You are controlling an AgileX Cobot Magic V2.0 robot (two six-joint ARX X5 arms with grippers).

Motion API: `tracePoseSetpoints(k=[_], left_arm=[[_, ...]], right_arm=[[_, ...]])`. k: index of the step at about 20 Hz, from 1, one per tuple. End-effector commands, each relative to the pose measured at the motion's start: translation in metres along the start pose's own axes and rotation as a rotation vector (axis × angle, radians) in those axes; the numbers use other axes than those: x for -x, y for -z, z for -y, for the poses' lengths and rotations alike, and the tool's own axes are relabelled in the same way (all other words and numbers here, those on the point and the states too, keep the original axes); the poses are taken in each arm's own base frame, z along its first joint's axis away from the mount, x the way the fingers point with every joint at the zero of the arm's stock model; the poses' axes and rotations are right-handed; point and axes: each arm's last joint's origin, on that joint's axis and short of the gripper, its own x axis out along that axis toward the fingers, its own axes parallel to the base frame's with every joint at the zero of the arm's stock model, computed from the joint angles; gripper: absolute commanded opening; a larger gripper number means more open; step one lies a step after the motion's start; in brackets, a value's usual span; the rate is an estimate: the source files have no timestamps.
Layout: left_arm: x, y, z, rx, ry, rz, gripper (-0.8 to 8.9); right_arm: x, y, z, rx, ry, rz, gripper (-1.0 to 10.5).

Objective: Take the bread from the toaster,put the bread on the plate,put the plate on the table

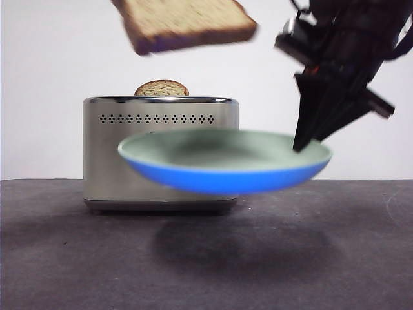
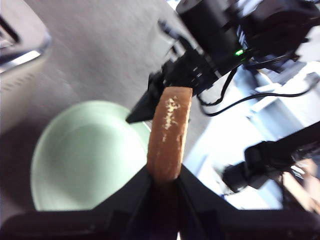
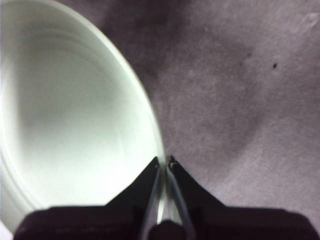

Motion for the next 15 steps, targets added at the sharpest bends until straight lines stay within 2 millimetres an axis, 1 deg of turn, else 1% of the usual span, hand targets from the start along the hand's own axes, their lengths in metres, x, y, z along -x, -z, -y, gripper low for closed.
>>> tracePoseSetpoints(k=[1,3,4,5,7,10,13,14,15], left_arm=[[-0.023,-0.002,-0.017,0.031,0.055,-0.061,-0.08],[-0.044,-0.002,-0.034,0.073,0.086,-0.107,-0.08],[-0.054,-0.002,-0.04,0.089,0.129,-0.124,-0.08],[-0.063,-0.002,-0.044,0.095,0.173,-0.138,-0.08],[-0.08,-0.003,-0.048,0.115,0.169,-0.151,-0.08],[-0.097,0.001,-0.047,0.103,0.088,-0.178,-0.08],[-0.109,0.006,-0.04,0.078,-0.111,-0.197,0.16],[-0.112,0.008,-0.037,0.082,-0.143,-0.204,1.22],[-0.114,0.009,-0.035,0.086,-0.141,-0.211,2.81]], right_arm=[[0.016,0.002,-0.006,0.011,-0.009,0.044,-0.1],[0.03,0.006,-0.011,0.017,-0.012,0.082,-0.1],[0.036,0.009,-0.014,0.021,-0.013,0.094,-0.1],[0.041,0.011,-0.016,0.022,-0.015,0.104,-0.1],[0.048,0.014,-0.018,0.015,-0.017,0.113,-0.1],[0.051,0.017,-0.019,0.007,-0.02,0.101,-0.1],[0.051,0.018,-0.019,0.0,-0.021,0.098,-0.1],[0.051,0.018,-0.019,0.0,-0.021,0.098,-0.1],[0.051,0.018,-0.019,0.0,-0.02,0.098,-0.1]])
